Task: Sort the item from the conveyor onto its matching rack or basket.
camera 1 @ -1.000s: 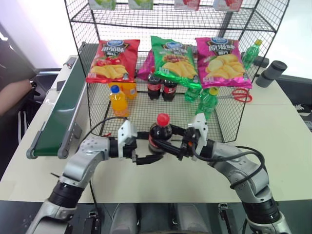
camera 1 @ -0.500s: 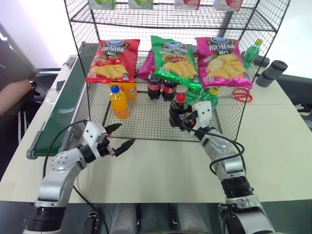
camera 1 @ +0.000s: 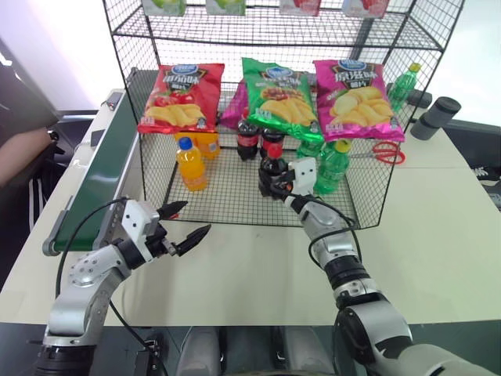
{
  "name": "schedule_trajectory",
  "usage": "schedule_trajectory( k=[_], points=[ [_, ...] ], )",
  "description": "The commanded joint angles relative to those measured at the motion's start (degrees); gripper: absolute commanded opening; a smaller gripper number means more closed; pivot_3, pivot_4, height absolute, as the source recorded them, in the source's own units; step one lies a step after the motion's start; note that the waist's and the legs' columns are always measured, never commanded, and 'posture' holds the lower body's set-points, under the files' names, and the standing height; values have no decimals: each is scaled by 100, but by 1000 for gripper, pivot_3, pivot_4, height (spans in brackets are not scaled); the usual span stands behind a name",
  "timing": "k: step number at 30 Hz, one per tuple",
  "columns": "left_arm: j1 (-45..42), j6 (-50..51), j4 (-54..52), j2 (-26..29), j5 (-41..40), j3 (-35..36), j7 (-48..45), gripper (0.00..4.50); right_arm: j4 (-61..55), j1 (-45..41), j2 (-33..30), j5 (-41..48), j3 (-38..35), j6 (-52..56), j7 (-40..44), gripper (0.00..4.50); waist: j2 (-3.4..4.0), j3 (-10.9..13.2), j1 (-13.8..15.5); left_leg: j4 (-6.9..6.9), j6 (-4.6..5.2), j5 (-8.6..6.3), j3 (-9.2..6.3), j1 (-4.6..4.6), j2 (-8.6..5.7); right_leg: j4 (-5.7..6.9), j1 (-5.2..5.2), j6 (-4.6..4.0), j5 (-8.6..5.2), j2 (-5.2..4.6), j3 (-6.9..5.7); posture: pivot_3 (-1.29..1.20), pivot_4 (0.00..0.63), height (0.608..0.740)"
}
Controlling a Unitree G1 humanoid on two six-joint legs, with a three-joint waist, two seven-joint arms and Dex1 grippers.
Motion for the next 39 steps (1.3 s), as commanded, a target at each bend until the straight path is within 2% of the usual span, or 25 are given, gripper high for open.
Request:
schedule_trajectory(
  k=[1,4,7,14,20,24,29,33,39],
  points=[
    [-11,-39,-213,75,-96,104,-16,4488,33,-237,53,25,-117,-334,95,3021,0,0,-7,0,0,0,0,0,0,0,0,0,0,-1,0,0,150,740],
    [-5,-41,-224,73,-88,76,-18,4488,87,-255,70,86,-151,-306,236,3021,0,0,-21,-1,0,0,0,0,0,0,0,0,0,-1,0,0,150,740],
    [-22,-38,-227,60,-72,39,-10,4500,22,-206,35,41,-145,-333,303,4443,1,0,-69,-1,0,0,-2,0,1,1,0,0,0,-3,-1,0,150,740],
    [-134,84,-247,65,-46,-34,83,4500,-791,266,-343,-130,-20,-277,580,4443,1,-1,-120,-3,-1,0,-3,2,0,1,1,0,0,-6,0,0,150,740],
    [-225,274,-177,122,12,-28,227,4500,-2460,1202,-1191,96,-50,397,1238,4443,1,-1,-101,-4,-1,-1,-4,1,-1,-5,4,0,0,-11,0,0,150,740],
    [-223,243,-23,216,28,99,243,4500,-3690,1970,-1896,565,-212,1054,1817,4443,4,-1,-108,-7,-1,-1,-5,7,0,-3,6,-1,0,-10,0,0,150,740],
    [-107,215,202,485,85,346,213,4500,-4891,2972,-2866,1210,-777,1683,2410,4443,6,0,-91,-11,0,-1,-4,9,1,-11,9,-2,-1,-9,0,0,150,740],
    [65,176,358,687,70,616,123,4500,-5247,3625,-3439,1518,-1386,2008,2651,4443,6,0,-80,-11,0,-1,-4,12,1,-14,15,-5,-2,-10,1,0,150,740],
    [246,145,510,752,67,792,49,4500,-5420,4073,-3701,1695,-1855,2214,2734,4443,6,-1,-66,-11,0,-1,-4,15,1,-18,19,-21,-11,-11,1,0,150,740]
  ],
)
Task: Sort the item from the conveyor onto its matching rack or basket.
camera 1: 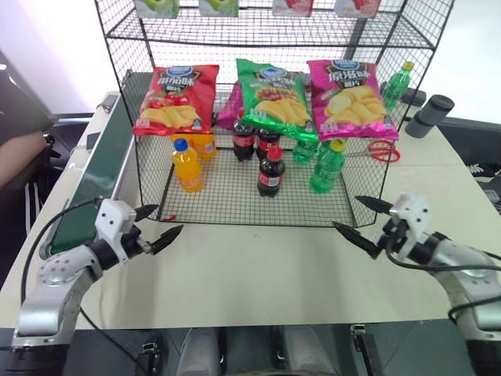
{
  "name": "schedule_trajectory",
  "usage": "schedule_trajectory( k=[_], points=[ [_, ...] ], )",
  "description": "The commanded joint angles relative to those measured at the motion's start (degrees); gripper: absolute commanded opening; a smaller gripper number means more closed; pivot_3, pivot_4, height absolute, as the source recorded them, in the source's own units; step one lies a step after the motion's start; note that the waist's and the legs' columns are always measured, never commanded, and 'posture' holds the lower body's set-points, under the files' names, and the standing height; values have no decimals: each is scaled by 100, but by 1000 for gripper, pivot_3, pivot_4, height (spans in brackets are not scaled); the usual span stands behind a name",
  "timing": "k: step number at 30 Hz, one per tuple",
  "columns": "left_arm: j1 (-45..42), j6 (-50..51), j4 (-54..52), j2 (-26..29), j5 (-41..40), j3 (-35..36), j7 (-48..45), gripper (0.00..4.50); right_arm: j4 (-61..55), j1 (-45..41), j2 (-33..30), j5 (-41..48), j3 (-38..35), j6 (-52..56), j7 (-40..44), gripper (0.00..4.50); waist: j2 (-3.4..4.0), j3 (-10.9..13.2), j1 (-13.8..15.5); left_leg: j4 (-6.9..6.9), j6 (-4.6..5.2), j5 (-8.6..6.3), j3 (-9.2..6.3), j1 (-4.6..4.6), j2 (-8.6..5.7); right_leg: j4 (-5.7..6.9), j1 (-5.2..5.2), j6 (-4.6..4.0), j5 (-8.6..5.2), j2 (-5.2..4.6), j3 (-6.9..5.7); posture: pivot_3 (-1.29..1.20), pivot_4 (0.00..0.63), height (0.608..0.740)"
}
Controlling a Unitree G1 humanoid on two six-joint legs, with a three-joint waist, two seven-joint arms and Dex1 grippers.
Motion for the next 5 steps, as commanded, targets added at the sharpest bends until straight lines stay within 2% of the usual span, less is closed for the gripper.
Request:
schedule_trajectory(
  k=[1,5],
  points=[
    [38,-141,15,58,-25,192,-63,4500,-284,30,-100,147,-262,29,8,4443,0,0,4,0,0,0,0,0,0,0,0,-1,0,0,0,0,150,740],
    [64,-241,91,23,-37,203,-133,4500,-245,-27,-39,69,-220,36,-63,4443,0,0,7,0,0,0,0,1,0,0,0,-1,-1,0,0,0,150,740]
  ],
)
